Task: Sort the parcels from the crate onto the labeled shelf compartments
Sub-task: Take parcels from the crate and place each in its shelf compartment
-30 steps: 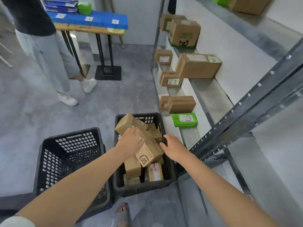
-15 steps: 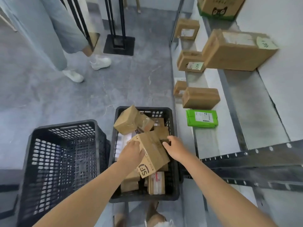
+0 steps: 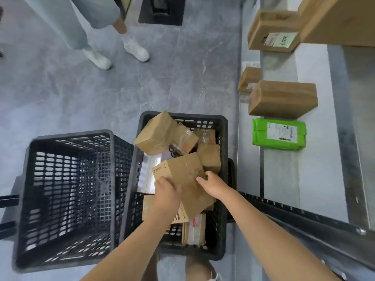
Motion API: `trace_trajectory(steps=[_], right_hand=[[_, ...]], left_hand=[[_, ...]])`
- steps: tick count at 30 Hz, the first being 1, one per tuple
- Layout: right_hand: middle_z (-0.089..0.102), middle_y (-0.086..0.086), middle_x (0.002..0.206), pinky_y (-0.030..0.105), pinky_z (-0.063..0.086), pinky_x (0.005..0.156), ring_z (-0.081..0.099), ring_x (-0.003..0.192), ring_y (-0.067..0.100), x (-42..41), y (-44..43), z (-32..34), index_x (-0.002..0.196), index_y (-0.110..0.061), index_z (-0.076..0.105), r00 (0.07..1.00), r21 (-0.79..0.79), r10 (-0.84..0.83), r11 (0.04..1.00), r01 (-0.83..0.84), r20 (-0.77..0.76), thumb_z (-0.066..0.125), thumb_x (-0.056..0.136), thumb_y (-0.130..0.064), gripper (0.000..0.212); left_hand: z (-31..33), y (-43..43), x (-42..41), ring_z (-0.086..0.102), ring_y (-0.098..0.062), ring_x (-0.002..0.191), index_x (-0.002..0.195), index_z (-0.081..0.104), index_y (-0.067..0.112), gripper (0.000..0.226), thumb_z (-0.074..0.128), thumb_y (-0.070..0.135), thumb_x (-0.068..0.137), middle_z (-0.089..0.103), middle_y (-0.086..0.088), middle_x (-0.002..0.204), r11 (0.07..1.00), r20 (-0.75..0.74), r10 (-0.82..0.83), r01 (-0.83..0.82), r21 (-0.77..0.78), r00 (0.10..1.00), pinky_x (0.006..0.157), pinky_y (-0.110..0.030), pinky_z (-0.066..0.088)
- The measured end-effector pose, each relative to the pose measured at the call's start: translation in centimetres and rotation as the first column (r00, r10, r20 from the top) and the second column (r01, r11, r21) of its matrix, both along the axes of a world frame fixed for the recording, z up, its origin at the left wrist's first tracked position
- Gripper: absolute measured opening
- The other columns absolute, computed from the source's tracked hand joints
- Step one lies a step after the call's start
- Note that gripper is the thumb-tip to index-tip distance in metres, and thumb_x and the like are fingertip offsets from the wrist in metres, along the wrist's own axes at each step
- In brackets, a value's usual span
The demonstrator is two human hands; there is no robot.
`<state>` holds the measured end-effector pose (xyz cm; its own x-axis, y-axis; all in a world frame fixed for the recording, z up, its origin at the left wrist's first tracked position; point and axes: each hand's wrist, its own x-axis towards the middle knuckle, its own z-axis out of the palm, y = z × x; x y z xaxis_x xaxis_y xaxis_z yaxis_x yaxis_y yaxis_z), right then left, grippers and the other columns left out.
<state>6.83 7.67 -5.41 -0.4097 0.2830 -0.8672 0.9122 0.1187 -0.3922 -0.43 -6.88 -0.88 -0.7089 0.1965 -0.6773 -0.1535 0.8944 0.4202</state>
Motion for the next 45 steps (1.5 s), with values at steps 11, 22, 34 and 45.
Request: trace_trajectory(steps=[11,22,34,45], right_hand=[[0.055,0.004,0.132,0.045,0.051,0.099,0.057,0.118,0.022,2.4,-1.7,0.1,0.139,-0.019,0.043,0.985,-0.051,-0.160,0.986,0.157,-0.062,0.061,0.092,-0.050,0.059],[0.056,0.006,0.135,0.044,0.048,0.102,0.056,0.121,0.025,1.9,-4.1,9.4,0.140,-0.012,0.043,0.986,0.140,-0.135,0.979,0.147,-0.097,0.054,0.097,-0.050,0.058],[0.053,0.002,0.133,0.045,0.048,0.101,0.055,0.122,0.023,-2.3,-8.3,24.7,0.138,-0.021,0.049,0.847,0.391,-0.204,0.817,0.424,-0.491,0.052,0.098,-0.046,0.048],[0.059,0.001,0.130,0.045,0.045,0.106,0.056,0.121,0.019,-3.5,-12.4,34.3,0.133,-0.023,0.052,0.659,0.289,-0.255,0.747,0.599,-0.707,0.034,0.099,-0.061,0.053]], left_hand=[[0.4,-3.7,-0.7,0.058,-0.011,0.094,0.134,0.052,0.024,0.033,0.052,0.024,0.101,0.061,0.008,0.110,0.988,0.131,0.071,-0.088,0.131,0.989,0.062,-0.017,0.041],[6.6,-4.9,-4.0,0.058,-0.012,0.082,0.136,0.056,0.026,0.035,0.049,0.029,0.101,0.064,0.006,0.090,0.971,0.083,-0.079,0.058,0.231,0.993,0.064,-0.018,0.044],[20.2,-7.7,-9.6,0.062,-0.008,0.111,0.135,0.059,0.026,0.039,0.061,0.028,0.096,0.067,0.014,0.110,0.726,-0.069,-0.026,0.066,0.684,0.997,0.092,-0.020,0.049],[27.4,-11.0,-12.1,0.061,-0.003,0.110,0.129,0.063,0.023,0.035,0.064,0.027,0.095,0.066,0.017,0.116,0.577,-0.185,-0.027,0.167,0.800,0.982,0.098,-0.024,0.047]])
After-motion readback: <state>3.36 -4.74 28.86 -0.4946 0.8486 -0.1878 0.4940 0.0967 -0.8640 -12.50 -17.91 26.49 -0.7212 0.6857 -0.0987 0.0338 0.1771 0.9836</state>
